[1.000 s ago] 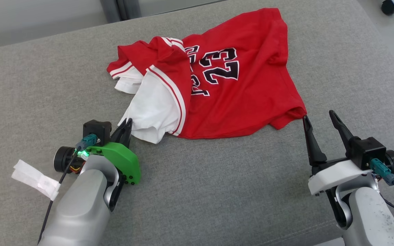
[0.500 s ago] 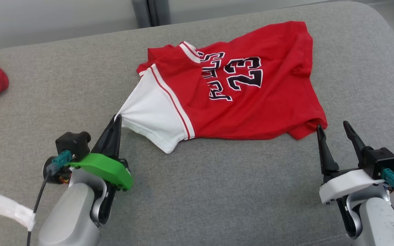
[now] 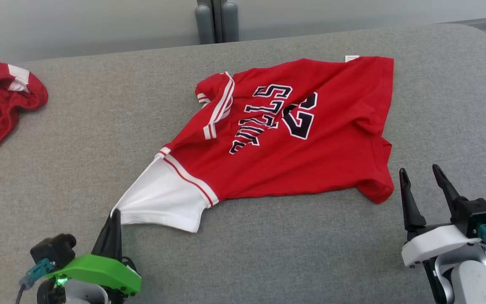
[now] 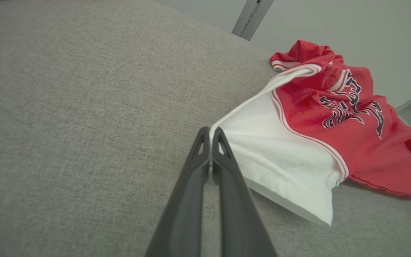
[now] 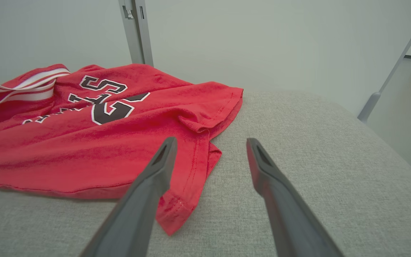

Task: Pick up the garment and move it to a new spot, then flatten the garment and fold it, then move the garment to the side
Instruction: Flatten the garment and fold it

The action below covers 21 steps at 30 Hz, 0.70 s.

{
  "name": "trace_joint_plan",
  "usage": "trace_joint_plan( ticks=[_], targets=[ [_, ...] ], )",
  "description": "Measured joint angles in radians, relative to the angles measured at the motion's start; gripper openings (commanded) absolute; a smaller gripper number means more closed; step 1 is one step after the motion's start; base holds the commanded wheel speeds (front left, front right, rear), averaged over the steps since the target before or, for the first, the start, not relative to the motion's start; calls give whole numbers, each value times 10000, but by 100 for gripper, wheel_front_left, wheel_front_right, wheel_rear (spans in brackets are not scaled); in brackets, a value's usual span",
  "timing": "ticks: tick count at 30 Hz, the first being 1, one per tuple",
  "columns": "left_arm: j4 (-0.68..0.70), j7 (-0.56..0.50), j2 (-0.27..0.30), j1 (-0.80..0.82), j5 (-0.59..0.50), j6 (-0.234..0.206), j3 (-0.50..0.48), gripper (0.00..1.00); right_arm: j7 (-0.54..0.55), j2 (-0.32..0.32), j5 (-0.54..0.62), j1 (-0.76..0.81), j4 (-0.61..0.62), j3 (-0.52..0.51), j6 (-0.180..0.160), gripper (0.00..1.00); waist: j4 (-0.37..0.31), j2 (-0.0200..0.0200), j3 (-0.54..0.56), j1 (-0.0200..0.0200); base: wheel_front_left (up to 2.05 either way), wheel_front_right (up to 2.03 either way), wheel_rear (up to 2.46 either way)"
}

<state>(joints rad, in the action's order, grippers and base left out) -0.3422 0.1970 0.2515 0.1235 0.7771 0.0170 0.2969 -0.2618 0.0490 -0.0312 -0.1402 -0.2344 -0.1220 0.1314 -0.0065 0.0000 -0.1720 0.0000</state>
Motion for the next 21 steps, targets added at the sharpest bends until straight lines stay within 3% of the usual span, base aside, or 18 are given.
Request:
trace_joint_plan(
  ticks=[12,13,14,15,16,21],
  targets=[
    [-1521,15,-389,-462,1122,182,-614,0,0,0,0,360,63,-29,0,100,-168,0,218,0,0,0,0],
    [-1638,88,-391,-455,1110,184,-619,15,0,0,-19,410,61,-31,0,100,-183,0,243,0,0,0,0],
    [-1732,127,-395,-433,1108,196,-625,42,0,0,-21,449,52,-35,0,100,-191,0,265,-1,0,0,0],
    [-1816,174,-408,-393,1097,224,-633,82,0,0,-27,476,27,-38,0,100,-198,0,294,0,0,0,0],
    [-1877,240,-426,-328,1072,257,-627,100,0,0,-33,479,6,-44,0,100,-202,0,324,0,0,0,0],
    [-1952,495,-426,81,462,316,-472,100,0,0,-29,480,-113,-109,0,100,-196,0,491,0,0,0,0]
  ],
)
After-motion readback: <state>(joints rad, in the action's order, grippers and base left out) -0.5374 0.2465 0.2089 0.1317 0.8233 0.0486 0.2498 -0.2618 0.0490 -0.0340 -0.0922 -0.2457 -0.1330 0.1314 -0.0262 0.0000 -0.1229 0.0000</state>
